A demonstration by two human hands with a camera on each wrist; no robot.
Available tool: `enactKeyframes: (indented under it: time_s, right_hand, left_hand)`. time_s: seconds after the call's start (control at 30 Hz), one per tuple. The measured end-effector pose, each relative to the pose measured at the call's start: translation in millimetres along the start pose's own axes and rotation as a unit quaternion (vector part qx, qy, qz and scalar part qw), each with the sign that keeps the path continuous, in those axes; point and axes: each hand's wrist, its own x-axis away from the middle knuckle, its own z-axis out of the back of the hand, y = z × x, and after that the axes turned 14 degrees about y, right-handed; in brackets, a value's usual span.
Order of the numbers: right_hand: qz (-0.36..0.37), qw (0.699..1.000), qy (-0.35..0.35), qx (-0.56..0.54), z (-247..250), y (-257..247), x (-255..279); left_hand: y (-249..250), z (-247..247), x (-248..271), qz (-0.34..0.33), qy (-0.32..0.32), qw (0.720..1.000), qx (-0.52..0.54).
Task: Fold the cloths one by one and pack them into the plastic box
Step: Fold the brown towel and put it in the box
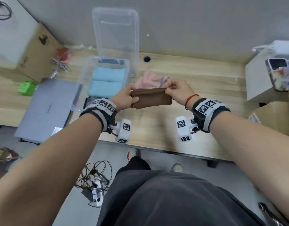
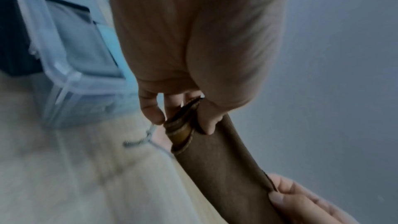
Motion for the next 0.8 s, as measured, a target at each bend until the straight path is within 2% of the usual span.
enactKeyframes:
  time_s: [0.13, 0.3, 0.37, 0.47, 0.57, 0.67, 0.8]
  right_hand:
    - [0.041, 0.999, -0.004, 0.000, -28, -54, -29]
    - [0.054, 0.997, -0.015, 0.052, -96, -96, -54]
    - [0.047, 0.996, -0.018, 0.069, -123, -108, -59]
    - [0.022, 0.993, -0.029, 0.111, -164, -119, -65]
    - [0.009, 0.986, -0.038, 0.165, -190, -121, -67]
    - [0.027, 0.965, -0.036, 0.260, -209, -123, -71]
    - [0.040, 0.938, -0.054, 0.340, -229, -129, -82]
  left_hand:
    - [1, 64, -27, -0.007, 0.071, 0.996, 0.061]
    - [-20, 142, -65, 0.000, 0.082, 0.996, 0.034]
    - [-32, 170, -83, -0.001, 0.080, 0.997, -0.023]
    - [-52, 200, -106, -0.037, 0.049, 0.983, -0.173]
    - [-66, 202, -119, -0.105, 0.018, 0.947, -0.304]
    - [-77, 197, -135, -0.165, 0.020, 0.891, -0.422]
    - [-85, 195, -157, -0.191, -0.021, 0.829, -0.525]
